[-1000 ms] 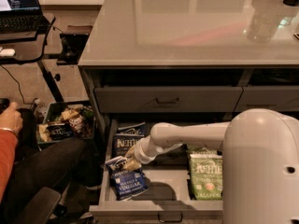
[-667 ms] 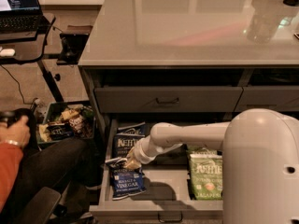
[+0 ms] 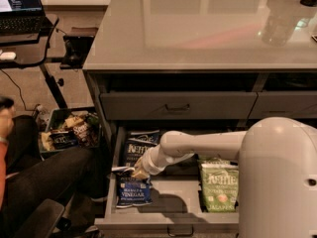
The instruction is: Pick blue chip bag from middle drawer and place on counter
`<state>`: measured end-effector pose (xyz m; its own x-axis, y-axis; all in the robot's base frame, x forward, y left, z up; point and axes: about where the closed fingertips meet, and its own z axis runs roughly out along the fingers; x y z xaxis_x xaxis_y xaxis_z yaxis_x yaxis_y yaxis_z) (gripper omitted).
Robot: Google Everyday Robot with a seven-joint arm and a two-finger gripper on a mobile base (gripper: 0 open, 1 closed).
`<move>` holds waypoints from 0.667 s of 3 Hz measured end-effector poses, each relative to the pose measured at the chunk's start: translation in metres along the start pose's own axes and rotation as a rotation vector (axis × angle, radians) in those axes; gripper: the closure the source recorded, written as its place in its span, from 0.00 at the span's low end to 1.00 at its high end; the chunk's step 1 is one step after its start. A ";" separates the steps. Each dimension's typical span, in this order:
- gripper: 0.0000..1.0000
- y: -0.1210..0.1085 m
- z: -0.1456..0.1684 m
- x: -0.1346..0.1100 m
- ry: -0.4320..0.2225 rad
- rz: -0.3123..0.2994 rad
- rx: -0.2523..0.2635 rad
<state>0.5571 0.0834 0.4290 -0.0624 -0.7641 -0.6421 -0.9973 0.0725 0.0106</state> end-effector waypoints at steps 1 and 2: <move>1.00 0.013 -0.029 -0.023 -0.078 -0.049 -0.008; 1.00 0.016 -0.083 -0.059 -0.225 -0.133 -0.010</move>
Offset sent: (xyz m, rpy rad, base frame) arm -0.0251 -0.0309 0.1968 0.4104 -0.1777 0.2399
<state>0.5420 0.0767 0.5306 0.0785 -0.6043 -0.7929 -0.9966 -0.0267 -0.0783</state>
